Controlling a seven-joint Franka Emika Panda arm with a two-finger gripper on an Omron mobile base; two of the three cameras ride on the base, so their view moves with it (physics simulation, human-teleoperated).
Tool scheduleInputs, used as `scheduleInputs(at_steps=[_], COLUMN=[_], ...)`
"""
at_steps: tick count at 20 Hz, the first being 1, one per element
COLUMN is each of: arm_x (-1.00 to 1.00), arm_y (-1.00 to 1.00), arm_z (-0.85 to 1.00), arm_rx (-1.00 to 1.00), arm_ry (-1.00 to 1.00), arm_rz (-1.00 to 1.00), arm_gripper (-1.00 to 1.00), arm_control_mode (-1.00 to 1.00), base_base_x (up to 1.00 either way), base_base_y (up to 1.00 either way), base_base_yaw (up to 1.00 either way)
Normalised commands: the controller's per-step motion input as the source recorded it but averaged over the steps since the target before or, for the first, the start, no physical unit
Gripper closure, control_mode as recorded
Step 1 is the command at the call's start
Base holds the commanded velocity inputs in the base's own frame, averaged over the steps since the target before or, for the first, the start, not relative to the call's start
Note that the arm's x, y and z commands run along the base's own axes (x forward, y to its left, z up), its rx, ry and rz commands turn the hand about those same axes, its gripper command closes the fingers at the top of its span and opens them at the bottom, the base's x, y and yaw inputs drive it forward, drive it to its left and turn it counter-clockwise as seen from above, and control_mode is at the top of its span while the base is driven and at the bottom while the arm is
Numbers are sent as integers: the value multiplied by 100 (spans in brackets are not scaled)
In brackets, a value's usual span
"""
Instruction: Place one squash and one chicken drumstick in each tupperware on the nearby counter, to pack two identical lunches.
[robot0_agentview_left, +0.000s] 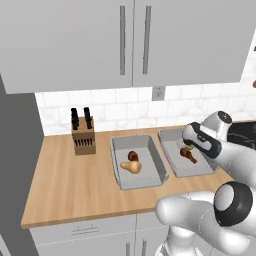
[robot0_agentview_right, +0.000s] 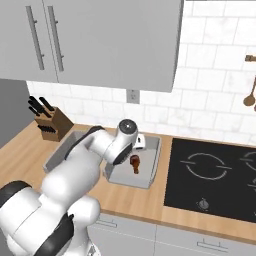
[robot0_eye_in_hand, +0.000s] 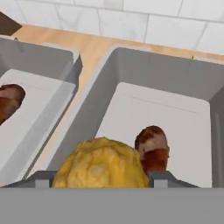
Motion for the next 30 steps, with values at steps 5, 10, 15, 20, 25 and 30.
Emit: scheduleInputs(at_steps=[5,10,15,20,25,30], arm_x=[0,20,11,0,0,-23], arm_y=[-10,5,0,2,5,4], arm_z=[-48,-25,-12,-35,2,49], arm_rx=[0,0,0,-2,-1,0], arm_ry=[5,11,3,1,0,-2], arm_rz=[2,1,1,0,0,0], arm_gripper=[100,100,100,-100,-100,-100], arm_control_mode=[-100,-100,-100,-100,-100,-100], base_base_x=[0,0,0,0,0,0], base_base_y=[0,0,0,0,0,0], base_base_yaw=[0,0,0,0,0,0])
